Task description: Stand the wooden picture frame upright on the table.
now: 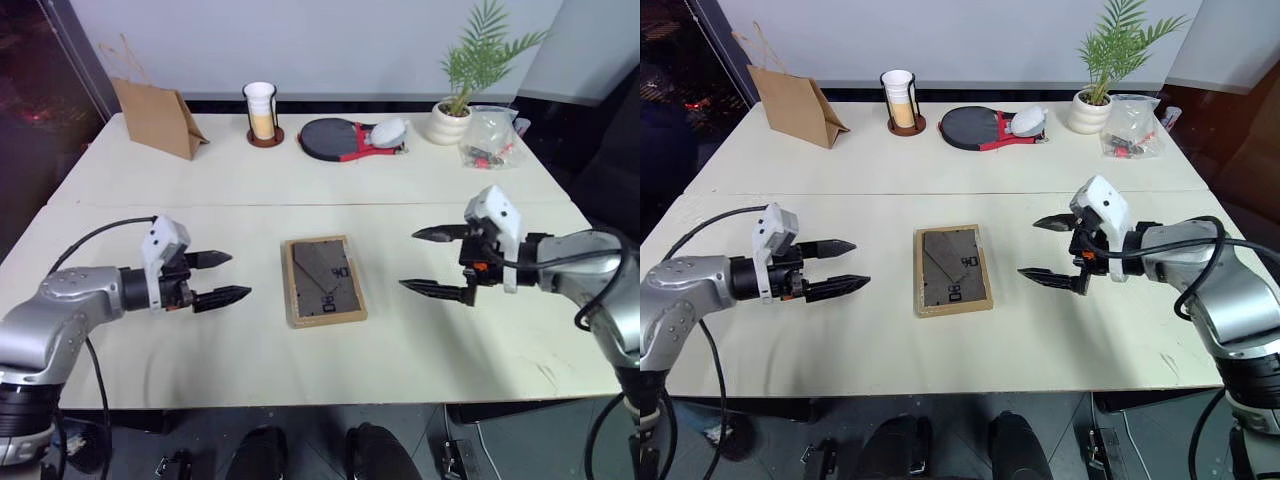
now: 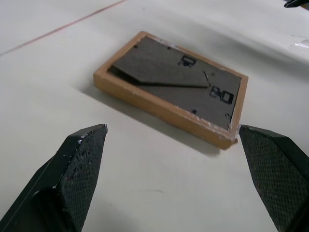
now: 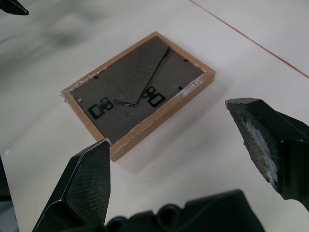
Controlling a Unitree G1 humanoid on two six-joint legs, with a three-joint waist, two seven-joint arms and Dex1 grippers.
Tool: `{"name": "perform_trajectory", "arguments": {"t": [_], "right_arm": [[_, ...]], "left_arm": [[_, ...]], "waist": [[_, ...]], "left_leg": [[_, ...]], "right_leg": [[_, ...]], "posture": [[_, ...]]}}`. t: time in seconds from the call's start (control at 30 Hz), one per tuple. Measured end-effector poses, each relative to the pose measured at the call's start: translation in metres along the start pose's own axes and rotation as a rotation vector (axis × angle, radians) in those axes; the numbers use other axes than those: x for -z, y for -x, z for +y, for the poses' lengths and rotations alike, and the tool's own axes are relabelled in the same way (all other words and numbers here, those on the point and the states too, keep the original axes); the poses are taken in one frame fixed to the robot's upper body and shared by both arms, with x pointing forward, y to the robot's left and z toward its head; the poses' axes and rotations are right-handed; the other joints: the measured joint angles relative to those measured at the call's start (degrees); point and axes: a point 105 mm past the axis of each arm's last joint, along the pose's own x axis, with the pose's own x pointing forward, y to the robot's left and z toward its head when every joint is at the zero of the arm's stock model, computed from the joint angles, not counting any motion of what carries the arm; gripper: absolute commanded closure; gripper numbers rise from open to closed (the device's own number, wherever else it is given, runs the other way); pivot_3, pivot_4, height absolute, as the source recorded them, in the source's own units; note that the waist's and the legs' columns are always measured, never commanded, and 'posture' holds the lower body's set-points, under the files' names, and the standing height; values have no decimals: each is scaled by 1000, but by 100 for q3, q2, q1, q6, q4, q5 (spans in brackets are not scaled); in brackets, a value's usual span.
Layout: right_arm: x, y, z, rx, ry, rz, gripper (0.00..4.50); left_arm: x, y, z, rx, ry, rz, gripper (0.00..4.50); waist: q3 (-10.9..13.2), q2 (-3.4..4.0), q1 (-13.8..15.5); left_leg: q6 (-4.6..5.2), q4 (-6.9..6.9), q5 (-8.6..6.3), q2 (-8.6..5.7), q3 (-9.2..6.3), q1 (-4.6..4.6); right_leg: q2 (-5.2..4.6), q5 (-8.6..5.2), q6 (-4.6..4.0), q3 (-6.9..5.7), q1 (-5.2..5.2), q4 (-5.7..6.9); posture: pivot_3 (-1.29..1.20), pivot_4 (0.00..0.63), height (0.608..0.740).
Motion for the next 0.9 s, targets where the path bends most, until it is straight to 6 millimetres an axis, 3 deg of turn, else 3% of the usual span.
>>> {"name": "perform_trajectory", "arguments": {"t": [0.9], "right_arm": [[12, -3, 11, 2, -46, 17, 68]], "left_arm": [[-5, -3, -2, 7, 0, -12, 0]], "waist": [[0, 0, -2]], "left_leg": [[0, 1, 0, -5, 1, 0]], "right_leg": [[2, 0, 0, 0, 1, 0]], "posture": [[0, 150, 740]]}}
